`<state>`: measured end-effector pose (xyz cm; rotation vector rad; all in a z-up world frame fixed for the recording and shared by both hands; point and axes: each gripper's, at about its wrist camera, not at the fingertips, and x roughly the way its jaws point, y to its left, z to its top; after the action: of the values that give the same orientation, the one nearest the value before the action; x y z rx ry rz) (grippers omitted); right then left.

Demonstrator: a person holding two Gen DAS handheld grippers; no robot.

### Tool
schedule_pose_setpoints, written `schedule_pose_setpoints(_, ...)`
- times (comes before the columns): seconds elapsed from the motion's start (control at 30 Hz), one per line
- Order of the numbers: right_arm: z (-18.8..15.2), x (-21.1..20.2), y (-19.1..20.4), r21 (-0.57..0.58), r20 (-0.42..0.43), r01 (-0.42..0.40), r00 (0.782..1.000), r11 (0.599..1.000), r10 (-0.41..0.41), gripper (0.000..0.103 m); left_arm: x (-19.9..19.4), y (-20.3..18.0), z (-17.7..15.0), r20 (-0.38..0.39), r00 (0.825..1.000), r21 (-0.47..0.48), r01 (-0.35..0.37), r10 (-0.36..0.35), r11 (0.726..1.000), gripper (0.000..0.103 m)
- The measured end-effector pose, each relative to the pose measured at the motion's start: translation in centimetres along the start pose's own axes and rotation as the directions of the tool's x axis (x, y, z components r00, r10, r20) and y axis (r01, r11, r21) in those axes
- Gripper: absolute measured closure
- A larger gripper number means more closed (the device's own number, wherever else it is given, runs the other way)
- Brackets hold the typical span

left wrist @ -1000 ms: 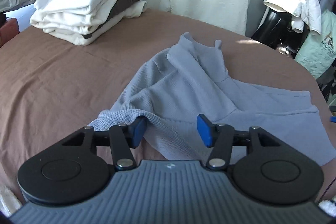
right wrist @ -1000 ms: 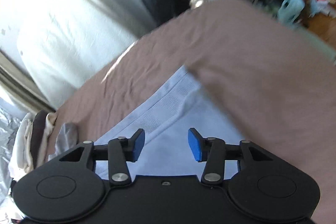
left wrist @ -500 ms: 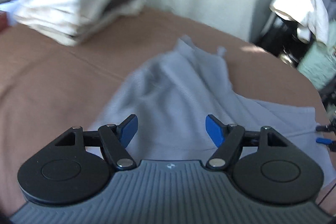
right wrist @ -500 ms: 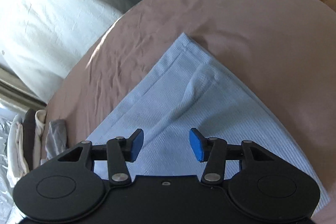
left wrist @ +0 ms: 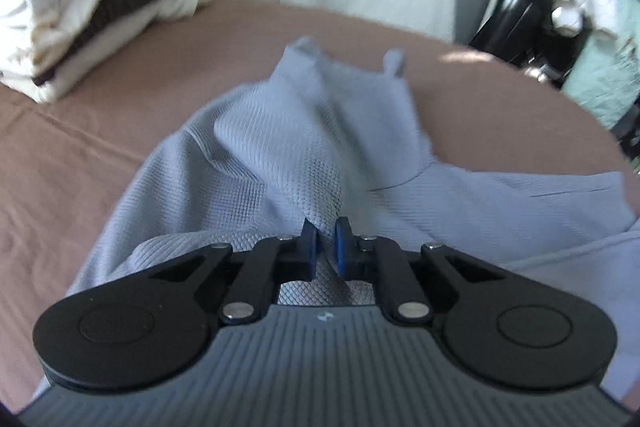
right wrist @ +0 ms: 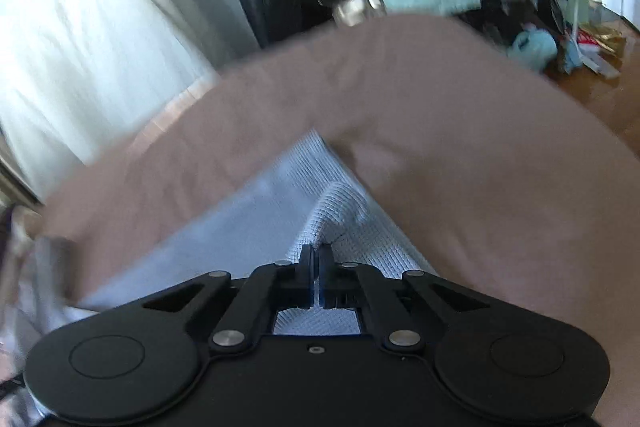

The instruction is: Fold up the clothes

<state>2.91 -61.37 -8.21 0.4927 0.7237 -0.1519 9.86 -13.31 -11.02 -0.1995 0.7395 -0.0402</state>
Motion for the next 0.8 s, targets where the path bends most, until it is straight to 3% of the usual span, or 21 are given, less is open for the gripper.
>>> schedule_pose_setpoints(0.17, -2.5, -7.9, -1.2, -0.026, 0.104, -0.055, 0.993, 0.998, 0.057, 0.101, -5.8, 1.2, -1.6, -0.009, 0.998, -0.027, 0.057, -0.057, 0.998, 0.095)
schedule_pose_setpoints(0.3, -5.1, -8.5, -3.0, 0.044, 0.127, -0.048, 0.991, 0.998, 0.042, 0.099, -8.3, 1.3, -3.8, -0.041, 0.997, -0.006, 0.062, -0.062, 0.998, 0.095)
schedule_pose_setpoints(0.4, -5.1, -9.3, -2.5, 0.041, 0.191, -0.082, 0.979, 0.996, 0.072, 0.100, -10.0, 0.9, -3.9, 0.028, 0.999, 0.022, 0.037, -0.038, 0.999, 0.095)
schedule_pose_setpoints(0.5, -4.1, -9.7, -0.1, -0.042, 0.264, -0.036, 0.964, 0.998, 0.045, 0.100, -11.2, 0.7, -0.1, 0.143, 0.989, 0.030, 0.044, -0.048, 0.999, 0.095)
schedule_pose_setpoints(0.6, -1.4, -10.3, 3.3, -0.180, 0.329, 0.000, 0.943, 0.984, 0.060, 0.100, -11.3, 0.2, 4.5, 0.258, 0.965, 0.063, 0.030, -0.045, 0.998, 0.095)
schedule_pose_setpoints(0.7, 2.2, -10.2, 8.0, -0.326, 0.406, 0.092, 0.912, 0.941, 0.052, 0.100, -8.1, -0.8, 7.8, 0.256, 0.967, 0.172, -0.041, -0.005, 0.984, 0.095)
schedule_pose_setpoints(0.73, 3.5, -9.4, 9.3, -0.343, 0.410, 0.116, 0.911, 0.932, 0.037, 0.100, -7.0, -1.1, 8.8, 0.252, 0.968, 0.210, -0.065, 0.010, 0.976, 0.095)
schedule_pose_setpoints(0.8, 5.9, -5.0, 10.2, -0.335, 0.313, 0.123, 0.950, 0.934, -0.012, 0.100, -4.1, -1.7, 10.1, 0.235, 0.970, 0.262, -0.121, 0.059, 0.958, 0.091)
